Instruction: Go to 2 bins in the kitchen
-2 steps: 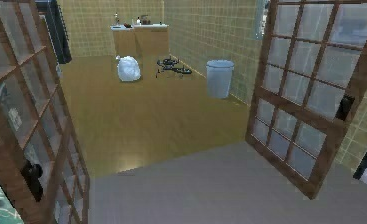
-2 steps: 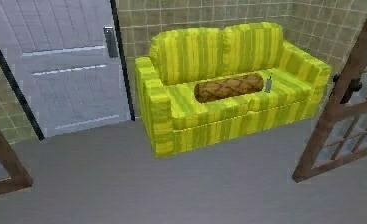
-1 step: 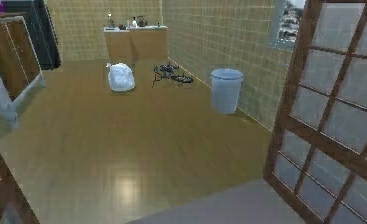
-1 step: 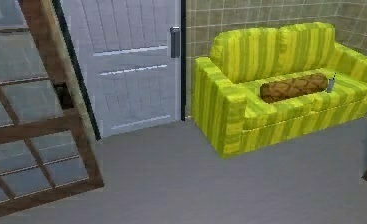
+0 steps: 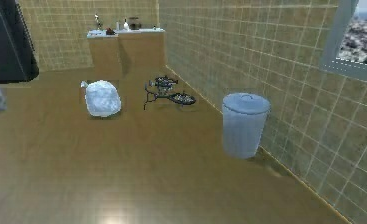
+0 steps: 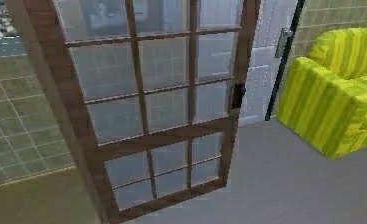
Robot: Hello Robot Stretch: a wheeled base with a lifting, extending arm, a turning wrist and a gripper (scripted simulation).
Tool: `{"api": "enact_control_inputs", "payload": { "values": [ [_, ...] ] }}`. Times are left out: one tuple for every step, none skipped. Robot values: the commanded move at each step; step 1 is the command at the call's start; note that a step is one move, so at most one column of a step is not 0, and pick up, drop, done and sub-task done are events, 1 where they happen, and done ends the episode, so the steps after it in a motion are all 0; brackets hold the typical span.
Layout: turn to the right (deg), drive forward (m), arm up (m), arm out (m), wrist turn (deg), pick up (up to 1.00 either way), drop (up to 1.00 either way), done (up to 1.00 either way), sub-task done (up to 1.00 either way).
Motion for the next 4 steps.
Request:
{"api": "enact_control_inputs", "payload": {
  "values": [
    [0.0, 1.00, 0.00, 0.00, 0.0, 0.00, 0.00, 0.00, 0.00],
    [15.0, 0.00, 0.00, 0.00, 0.0, 0.00, 0.00, 0.00, 0.00],
    [0.0, 0.05, 0.00, 0.00, 0.0, 0.00, 0.00, 0.00, 0.00],
    [21.0, 0.00, 0.00, 0.00, 0.0, 0.00, 0.00, 0.00, 0.00]
  ]
}}
